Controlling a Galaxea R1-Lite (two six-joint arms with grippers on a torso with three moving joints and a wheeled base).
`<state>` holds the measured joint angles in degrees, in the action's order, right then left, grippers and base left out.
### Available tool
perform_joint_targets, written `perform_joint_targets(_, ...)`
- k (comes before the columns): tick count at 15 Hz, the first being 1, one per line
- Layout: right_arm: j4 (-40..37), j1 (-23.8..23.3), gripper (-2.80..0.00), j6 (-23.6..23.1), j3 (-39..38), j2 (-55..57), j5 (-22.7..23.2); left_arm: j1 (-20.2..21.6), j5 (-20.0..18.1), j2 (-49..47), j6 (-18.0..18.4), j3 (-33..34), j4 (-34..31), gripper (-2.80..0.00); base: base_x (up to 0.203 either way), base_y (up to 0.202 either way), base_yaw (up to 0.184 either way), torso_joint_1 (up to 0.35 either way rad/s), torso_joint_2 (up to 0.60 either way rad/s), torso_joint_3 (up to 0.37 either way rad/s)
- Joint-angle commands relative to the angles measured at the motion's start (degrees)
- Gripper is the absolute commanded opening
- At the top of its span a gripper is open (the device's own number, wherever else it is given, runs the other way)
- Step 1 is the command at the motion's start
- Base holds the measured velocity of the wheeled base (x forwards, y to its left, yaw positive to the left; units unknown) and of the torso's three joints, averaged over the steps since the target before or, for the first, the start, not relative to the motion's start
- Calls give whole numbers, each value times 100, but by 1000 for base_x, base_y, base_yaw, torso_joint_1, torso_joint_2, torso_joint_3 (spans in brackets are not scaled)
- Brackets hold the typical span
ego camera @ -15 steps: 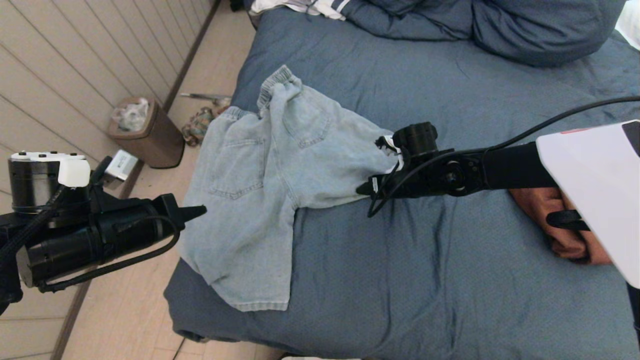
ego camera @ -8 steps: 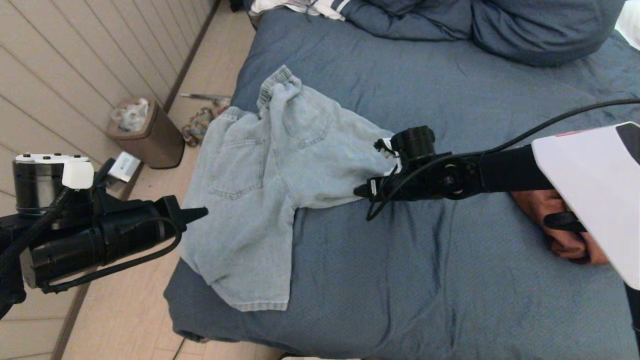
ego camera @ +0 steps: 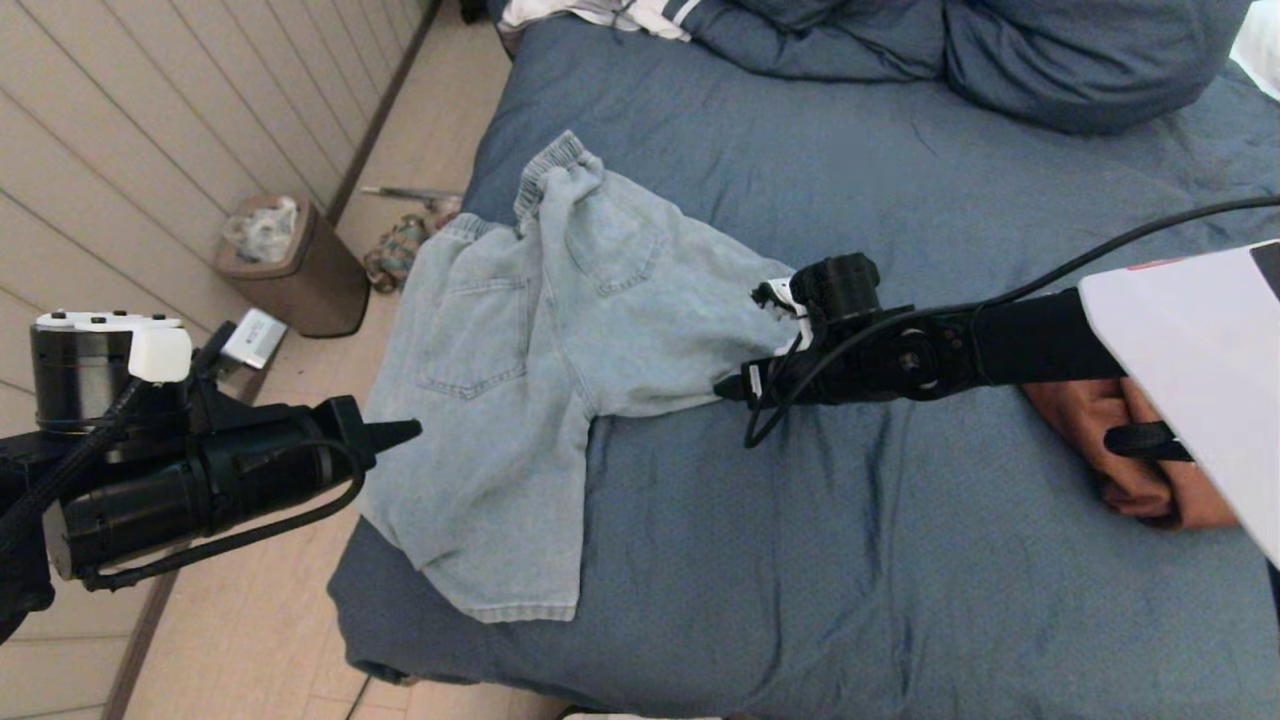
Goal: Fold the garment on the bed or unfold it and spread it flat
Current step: Unford the blue shorts
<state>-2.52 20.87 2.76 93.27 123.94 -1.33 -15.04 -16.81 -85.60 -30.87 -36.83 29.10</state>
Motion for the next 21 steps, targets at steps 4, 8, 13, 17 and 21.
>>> perform_joint_targets(4,-3,-196,0,-169,-70,-149,-8,1,-33,8,-25,15,17,-280,0,0,0,0,0,0)
perform_joint_targets(8,22,-259,0,-277,-5,-56,7,-5,-33,-18,-16,9,26,-280,0,0,0,0,0,0)
perform_joint_targets(13,24,-242,0,3,271,15,10,1,-33,-18,-25,9,26,-280,0,0,0,0,0,0)
perform_joint_targets(17,24,-220,0,489,588,107,-18,1,-33,-18,-25,9,26,-280,0,0,0,0,0,0)
perform_joint_targets(21,324,-155,0,1004,1166,447,-600,1,-33,-9,-25,9,26,-280,0,0,0,0,0,0)
